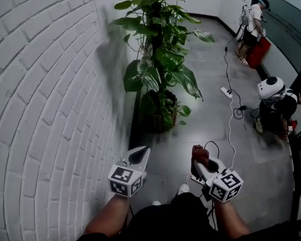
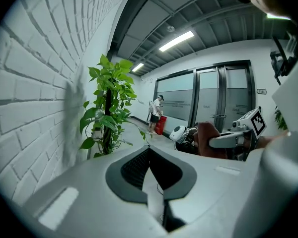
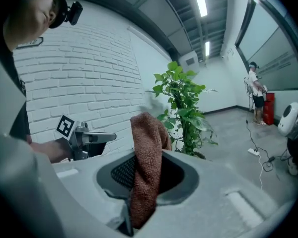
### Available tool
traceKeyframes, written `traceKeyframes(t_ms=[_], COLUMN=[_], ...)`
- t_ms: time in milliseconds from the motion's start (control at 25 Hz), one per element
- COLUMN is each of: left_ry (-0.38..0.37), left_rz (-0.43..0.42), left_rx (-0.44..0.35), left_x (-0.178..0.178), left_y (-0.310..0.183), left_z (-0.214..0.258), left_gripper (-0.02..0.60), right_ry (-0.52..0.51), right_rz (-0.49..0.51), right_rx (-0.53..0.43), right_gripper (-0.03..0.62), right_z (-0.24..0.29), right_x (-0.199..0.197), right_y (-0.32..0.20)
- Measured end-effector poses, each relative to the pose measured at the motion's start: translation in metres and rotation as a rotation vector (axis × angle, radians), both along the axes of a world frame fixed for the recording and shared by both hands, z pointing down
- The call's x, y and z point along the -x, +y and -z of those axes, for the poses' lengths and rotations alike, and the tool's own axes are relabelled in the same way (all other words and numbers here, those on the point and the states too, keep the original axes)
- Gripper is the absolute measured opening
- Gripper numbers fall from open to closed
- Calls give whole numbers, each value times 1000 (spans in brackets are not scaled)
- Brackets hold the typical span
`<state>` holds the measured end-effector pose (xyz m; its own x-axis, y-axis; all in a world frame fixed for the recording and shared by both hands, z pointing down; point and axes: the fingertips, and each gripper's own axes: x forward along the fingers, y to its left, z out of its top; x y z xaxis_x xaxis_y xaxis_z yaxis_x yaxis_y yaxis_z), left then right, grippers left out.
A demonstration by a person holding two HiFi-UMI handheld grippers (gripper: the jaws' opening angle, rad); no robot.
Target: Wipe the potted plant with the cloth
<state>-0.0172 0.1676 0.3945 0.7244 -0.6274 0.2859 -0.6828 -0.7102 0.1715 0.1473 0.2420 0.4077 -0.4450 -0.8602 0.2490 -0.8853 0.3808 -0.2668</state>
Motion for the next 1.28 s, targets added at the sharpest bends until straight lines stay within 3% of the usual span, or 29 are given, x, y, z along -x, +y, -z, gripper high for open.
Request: traceKeyframes(t_ms=[480, 1280], left_ry=[26, 46], left_rz=[11, 11], left_rx=[-38, -62], left_x=[24, 21], left_y=[17, 15], left_z=[12, 25], left_gripper=[17, 17], right_ry=[51, 72], right_rz=[-14, -1], right_rx=[-59, -53], right_gripper=[64, 62], right_z=[23, 22], right_x=[19, 22], right_y=[7, 7])
